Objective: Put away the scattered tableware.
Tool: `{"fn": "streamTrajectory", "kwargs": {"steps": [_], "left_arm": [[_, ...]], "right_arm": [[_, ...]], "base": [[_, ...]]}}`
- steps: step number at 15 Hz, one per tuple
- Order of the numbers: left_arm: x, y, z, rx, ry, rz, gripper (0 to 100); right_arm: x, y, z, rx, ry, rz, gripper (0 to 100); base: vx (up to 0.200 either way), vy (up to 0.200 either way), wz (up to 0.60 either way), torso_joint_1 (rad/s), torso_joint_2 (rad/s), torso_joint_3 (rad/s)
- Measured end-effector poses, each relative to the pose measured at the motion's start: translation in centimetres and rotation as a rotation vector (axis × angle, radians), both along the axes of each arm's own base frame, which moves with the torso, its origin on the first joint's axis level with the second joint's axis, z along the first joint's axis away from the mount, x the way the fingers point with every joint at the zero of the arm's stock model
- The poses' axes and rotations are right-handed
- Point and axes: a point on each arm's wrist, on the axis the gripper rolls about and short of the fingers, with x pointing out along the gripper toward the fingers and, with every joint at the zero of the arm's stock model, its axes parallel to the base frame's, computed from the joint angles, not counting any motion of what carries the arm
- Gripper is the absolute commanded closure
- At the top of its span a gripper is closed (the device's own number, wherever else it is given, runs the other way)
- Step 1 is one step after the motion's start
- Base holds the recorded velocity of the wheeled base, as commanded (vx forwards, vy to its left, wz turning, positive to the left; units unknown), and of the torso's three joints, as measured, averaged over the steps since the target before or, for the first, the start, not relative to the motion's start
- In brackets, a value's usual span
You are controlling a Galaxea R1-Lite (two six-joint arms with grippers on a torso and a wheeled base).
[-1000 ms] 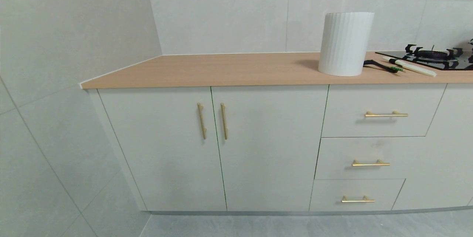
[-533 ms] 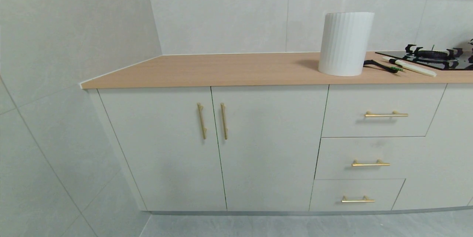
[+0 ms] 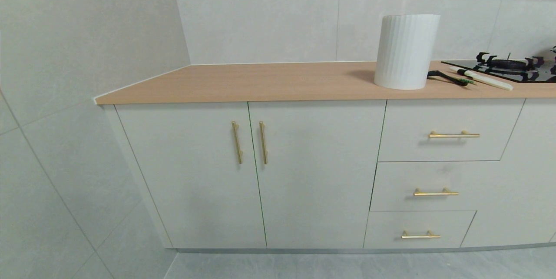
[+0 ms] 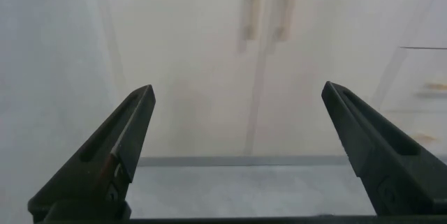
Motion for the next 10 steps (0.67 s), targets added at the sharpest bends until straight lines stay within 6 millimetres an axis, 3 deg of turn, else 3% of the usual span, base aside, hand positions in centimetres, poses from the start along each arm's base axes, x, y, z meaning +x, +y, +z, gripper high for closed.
{"fn": "streamTrajectory", "kwargs": {"steps": [4, 10], "left_arm": [[-0.05, -0.07, -0.03, 0.018, 0.011, -0.031, 0], [-0.06, -0.07, 0.01, 0.019, 0.009, -0.031, 0]], "right_arm": [[0.0, 0.0, 0.0, 0.0, 0.0, 0.0, 0], [0.0, 0.0, 0.0, 0.002, 0.0, 0.001, 0]], "base": [[0.0, 0.0, 0.0, 0.0, 0.0, 0.0], [0.0, -0.2, 0.0, 0.004, 0.0, 0.001]]}}
